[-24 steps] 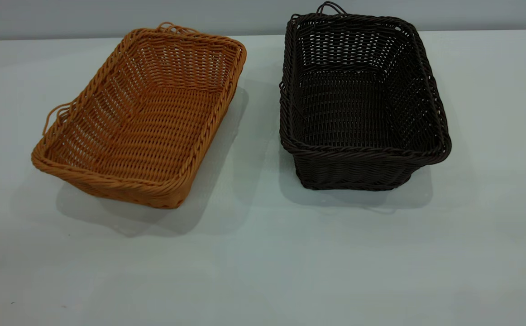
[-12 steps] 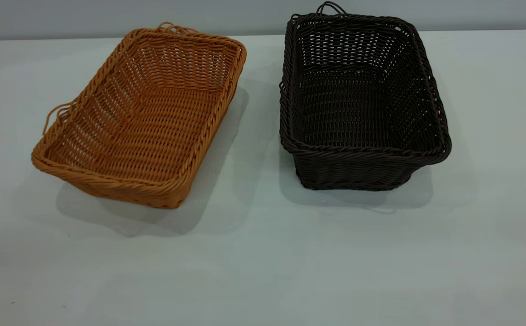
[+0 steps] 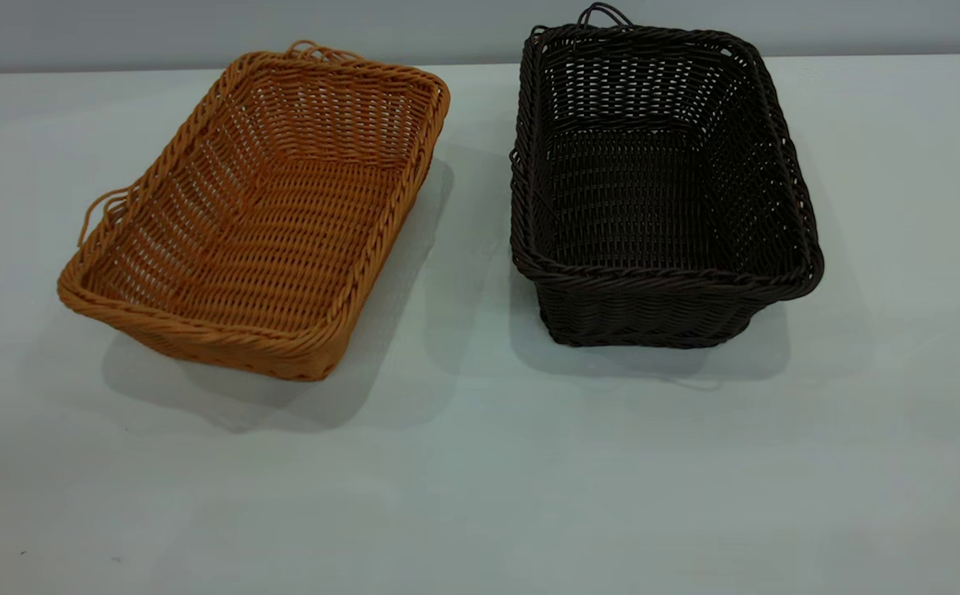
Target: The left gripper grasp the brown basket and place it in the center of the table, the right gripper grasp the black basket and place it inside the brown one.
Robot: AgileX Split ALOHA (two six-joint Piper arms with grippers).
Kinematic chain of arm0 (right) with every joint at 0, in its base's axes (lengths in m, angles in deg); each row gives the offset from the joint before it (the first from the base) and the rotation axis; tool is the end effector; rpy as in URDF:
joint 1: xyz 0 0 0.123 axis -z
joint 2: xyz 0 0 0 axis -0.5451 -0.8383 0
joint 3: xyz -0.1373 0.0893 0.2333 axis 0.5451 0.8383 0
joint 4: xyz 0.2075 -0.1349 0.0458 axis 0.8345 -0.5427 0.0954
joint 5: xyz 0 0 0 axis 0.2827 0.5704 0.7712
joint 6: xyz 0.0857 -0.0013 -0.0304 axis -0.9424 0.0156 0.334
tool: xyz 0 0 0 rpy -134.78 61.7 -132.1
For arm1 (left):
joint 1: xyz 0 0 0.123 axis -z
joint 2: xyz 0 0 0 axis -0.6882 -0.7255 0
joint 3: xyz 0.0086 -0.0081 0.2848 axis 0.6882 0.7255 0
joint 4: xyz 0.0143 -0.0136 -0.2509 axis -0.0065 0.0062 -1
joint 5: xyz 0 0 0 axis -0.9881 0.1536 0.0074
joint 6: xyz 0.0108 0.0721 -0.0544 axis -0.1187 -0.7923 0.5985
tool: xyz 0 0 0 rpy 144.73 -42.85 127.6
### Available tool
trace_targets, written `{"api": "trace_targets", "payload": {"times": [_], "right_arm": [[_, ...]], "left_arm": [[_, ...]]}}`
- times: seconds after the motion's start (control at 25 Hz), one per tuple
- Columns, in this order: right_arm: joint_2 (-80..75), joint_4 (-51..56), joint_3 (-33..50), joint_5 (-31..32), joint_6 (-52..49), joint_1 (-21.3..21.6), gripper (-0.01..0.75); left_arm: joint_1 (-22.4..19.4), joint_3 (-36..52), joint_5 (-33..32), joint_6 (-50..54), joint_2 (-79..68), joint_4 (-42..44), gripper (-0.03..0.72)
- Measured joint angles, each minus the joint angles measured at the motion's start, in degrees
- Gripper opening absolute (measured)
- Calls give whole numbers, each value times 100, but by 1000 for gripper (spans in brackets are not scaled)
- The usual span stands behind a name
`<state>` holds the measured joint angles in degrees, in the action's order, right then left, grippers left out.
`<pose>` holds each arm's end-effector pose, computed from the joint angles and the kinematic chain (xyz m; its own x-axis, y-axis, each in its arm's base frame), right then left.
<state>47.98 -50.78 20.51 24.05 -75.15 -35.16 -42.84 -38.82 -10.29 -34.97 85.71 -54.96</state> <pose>-0.0069 -0.0002 0.2649 -0.5197 -0.0309 -0.8538 -0.0430 0.9990 -0.0100 -0.0082 0.0007 0.2701 -0.4872 0.0529 -0.8717 0.0292 0.9986 0.0443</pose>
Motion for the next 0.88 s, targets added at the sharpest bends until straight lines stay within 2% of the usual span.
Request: {"api": "trace_targets", "payload": {"times": [0.64,0.88], "right_arm": [[0,0,0,-19,-8,-14,575],[-577,638,-4,-193,63,-73,574]], "left_arm": [[0,0,0,0,0,0,467],[0,-377,163,-5,-477,-99,467]]}}
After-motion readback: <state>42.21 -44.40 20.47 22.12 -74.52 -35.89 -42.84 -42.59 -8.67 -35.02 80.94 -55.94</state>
